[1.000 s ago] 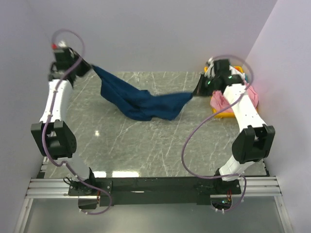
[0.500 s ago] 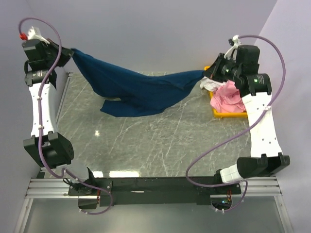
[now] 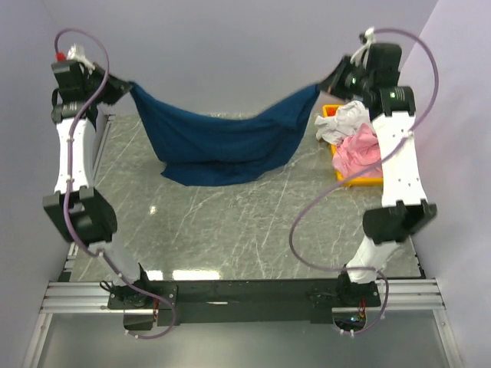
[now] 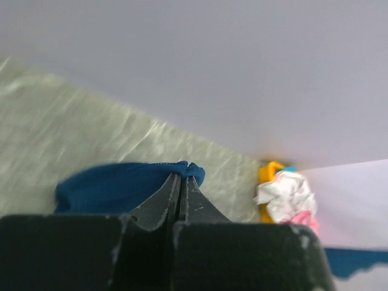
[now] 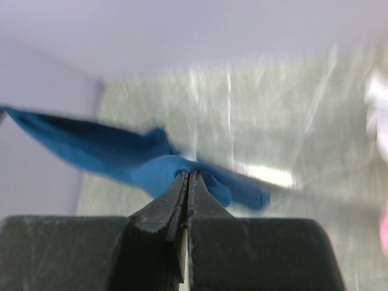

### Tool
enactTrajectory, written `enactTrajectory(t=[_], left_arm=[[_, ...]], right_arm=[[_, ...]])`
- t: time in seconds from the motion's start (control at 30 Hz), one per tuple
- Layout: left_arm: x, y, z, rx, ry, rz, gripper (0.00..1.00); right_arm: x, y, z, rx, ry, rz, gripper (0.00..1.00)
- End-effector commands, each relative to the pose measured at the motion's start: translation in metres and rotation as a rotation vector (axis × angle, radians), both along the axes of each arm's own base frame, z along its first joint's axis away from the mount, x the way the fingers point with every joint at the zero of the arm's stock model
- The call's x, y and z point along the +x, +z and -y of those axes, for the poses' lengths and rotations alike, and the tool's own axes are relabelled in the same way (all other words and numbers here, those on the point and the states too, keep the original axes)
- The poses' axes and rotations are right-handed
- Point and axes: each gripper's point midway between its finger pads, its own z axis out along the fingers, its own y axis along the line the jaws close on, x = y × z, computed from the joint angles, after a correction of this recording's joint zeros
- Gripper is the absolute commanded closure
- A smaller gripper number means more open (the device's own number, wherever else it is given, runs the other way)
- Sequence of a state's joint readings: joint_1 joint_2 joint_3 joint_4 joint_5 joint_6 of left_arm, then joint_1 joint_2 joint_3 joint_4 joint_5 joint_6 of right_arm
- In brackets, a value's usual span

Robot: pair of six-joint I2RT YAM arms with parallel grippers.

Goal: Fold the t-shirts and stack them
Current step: Flatten the tshirt out

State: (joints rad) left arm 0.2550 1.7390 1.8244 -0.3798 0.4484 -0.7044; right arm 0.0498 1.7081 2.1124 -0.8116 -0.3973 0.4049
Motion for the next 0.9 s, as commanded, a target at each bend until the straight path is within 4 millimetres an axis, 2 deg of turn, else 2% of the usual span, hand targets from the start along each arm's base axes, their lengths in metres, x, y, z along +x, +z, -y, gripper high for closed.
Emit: enactTrajectory(t=[0.0, 0.03, 0.07, 0.1, 0.13, 0.17, 0.2, 0.23, 0.27, 0.3, 0.33, 0.37, 0.4, 0.43, 0.47, 0.5, 0.53, 0.57, 0.6, 0.63, 0.67, 0.7, 0.73, 0.77, 0.8, 0.83, 0.87], left_arm=[[0.034, 0.071, 0.019, -0.004, -0.111, 0.21, 1.0], [0.038, 0.086, 0.023, -0.044, -0.134, 0.243, 1.0], [0.041, 0.103, 0.023, -0.06, -0.147, 0.291, 1.0], [0.045, 0.138, 0.021, -0.054, -0.16, 0.414, 1.0], [0.042, 0.154, 0.016, -0.109, -0.156, 0.451, 1.0], [0.038, 0.166, 0.013, -0.123, -0.158, 0.498, 1.0], [0.035, 0.174, 0.012, -0.136, -0.157, 0.534, 1.0], [0.027, 0.19, 0.011, -0.137, -0.165, 0.611, 1.0], [0.034, 0.164, 0.007, -0.155, -0.151, 0.567, 1.0], [0.018, 0.172, 0.012, -0.138, -0.153, 0.594, 1.0], [0.013, 0.167, 0.015, -0.105, -0.156, 0.618, 1.0], [0.007, 0.131, 0.017, -0.116, -0.134, 0.544, 1.0], [0.002, 0.113, 0.017, -0.112, -0.117, 0.509, 1.0], [-0.001, 0.084, 0.016, -0.098, -0.099, 0.442, 1.0], [-0.004, 0.023, 0.014, -0.127, -0.068, 0.292, 1.0], [-0.015, 0.005, 0.009, -0.117, -0.008, 0.233, 1.0], [-0.025, -0.038, 0.005, -0.111, 0.03, 0.09, 1.0], [-0.038, -0.075, 0.007, -0.112, 0.037, 0.002, 1.0], [-0.049, -0.102, 0.01, -0.109, 0.035, -0.072, 1.0], [-0.059, -0.122, 0.014, -0.09, 0.015, -0.124, 1.0], [-0.077, -0.156, 0.02, -0.1, 0.008, -0.22, 1.0], [-0.085, -0.171, 0.023, -0.099, -0.002, -0.261, 1.0], [-0.093, -0.185, 0.027, -0.083, -0.017, -0.292, 1.0], [-0.104, -0.204, 0.031, -0.087, -0.023, -0.346, 1.0], [-0.108, -0.212, 0.033, -0.079, -0.032, -0.365, 1.0], [-0.111, -0.216, 0.036, -0.08, -0.043, -0.378, 1.0], [-0.112, -0.224, 0.036, -0.086, -0.049, -0.4, 1.0]], right_arm=[[0.036, 0.099, 0.013, 0.078, -0.036, 0.29, 1.0], [0.051, 0.107, 0.008, 0.138, -0.03, 0.315, 1.0], [0.05, 0.126, 0.013, 0.175, -0.009, 0.37, 1.0], [0.052, 0.134, 0.011, 0.208, 0.009, 0.401, 1.0], [0.038, 0.174, 0.012, 0.247, 0.037, 0.538, 1.0], [0.032, 0.184, 0.012, 0.252, 0.049, 0.58, 1.0], [0.032, 0.181, 0.012, 0.246, 0.049, 0.591, 1.0], [0.015, 0.2, 0.012, 0.208, 0.059, 0.669, 1.0], [0.01, 0.202, 0.012, 0.187, 0.067, 0.681, 1.0], [0.009, 0.191, 0.01, 0.167, 0.085, 0.66, 1.0], [-0.003, 0.19, 0.008, 0.128, 0.101, 0.666, 1.0], [0.001, 0.159, 0.002, 0.119, 0.13, 0.59, 1.0], [-0.002, 0.141, 0.0, 0.1, 0.136, 0.549, 1.0], [-0.017, 0.124, -0.002, 0.053, 0.143, 0.511, 1.0], [-0.021, 0.1, -0.004, 0.034, 0.145, 0.445, 1.0], [-0.028, 0.049, -0.011, 0.018, 0.146, 0.319, 1.0], [-0.039, 0.007, -0.011, -0.008, 0.147, 0.192, 1.0], [-0.049, -0.025, -0.011, -0.017, 0.144, 0.096, 1.0], [-0.064, -0.087, -0.012, -0.026, 0.146, -0.074, 1.0], [-0.087, -0.118, -0.007, -0.047, 0.133, -0.191, 0.98], [-0.111, -0.169, -0.005, -0.059, 0.126, -0.349, 0.92], [-0.127, -0.194, -0.001, -0.07, 0.111, -0.445, 0.83], [-0.149, -0.221, 0.005, -0.093, 0.086, -0.573, 0.61], [-0.167, -0.246, 0.007, -0.097, 0.087, -0.665, 0.55], [-0.175, -0.257, 0.007, -0.097, 0.091, -0.708, 0.5], [-0.179, -0.263, 0.007, -0.096, 0.091, -0.729, 0.38], [-0.178, -0.267, 0.007, -0.097, 0.085, -0.737, 0.34]])
